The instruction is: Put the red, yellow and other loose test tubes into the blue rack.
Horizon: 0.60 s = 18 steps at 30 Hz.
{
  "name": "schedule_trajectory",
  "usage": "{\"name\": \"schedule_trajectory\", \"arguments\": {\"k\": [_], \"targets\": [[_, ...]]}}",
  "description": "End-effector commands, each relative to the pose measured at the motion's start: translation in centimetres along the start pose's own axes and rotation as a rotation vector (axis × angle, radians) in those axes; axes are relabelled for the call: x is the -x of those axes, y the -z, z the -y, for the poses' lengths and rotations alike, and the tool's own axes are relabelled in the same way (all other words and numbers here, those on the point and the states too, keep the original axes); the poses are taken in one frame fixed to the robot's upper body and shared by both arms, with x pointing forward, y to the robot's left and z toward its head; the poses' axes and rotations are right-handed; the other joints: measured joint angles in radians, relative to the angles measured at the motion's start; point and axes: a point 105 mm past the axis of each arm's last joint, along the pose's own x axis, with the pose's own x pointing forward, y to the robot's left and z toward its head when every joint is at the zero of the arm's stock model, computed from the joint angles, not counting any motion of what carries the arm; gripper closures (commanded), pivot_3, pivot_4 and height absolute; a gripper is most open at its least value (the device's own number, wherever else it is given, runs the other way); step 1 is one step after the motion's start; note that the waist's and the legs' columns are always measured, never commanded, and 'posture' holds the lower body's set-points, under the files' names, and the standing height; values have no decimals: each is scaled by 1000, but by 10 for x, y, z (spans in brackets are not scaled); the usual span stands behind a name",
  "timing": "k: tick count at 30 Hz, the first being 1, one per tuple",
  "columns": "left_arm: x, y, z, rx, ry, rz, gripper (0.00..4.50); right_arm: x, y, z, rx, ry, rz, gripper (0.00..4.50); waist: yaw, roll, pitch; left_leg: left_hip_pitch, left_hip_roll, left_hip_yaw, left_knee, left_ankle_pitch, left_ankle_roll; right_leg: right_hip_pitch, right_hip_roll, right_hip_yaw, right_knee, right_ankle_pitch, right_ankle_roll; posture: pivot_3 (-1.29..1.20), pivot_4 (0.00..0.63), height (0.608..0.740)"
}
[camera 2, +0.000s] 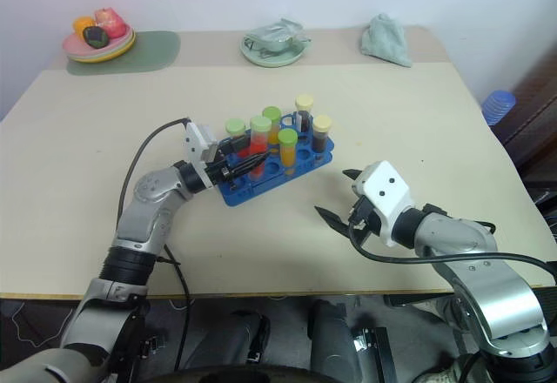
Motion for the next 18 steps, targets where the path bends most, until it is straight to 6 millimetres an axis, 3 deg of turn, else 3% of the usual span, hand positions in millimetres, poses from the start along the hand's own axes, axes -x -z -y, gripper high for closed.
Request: {"name": "schedule_trajectory", "arguments": {"k": [1,18], "targets": [[0,-10,1,-33,4,26,3135,0,-9,-1,20,-2,33,0,-1,0,0,0,0,0,0,0,0,0,0,0,0,0,0,0,150,740],[9,-10,-5,-46,-64,67,3135,0,-8,-1,19,-3,33,0,-1,0,0,0,0,0,0,0,0,0,0,0,0,0,0,0,150,740]]}}
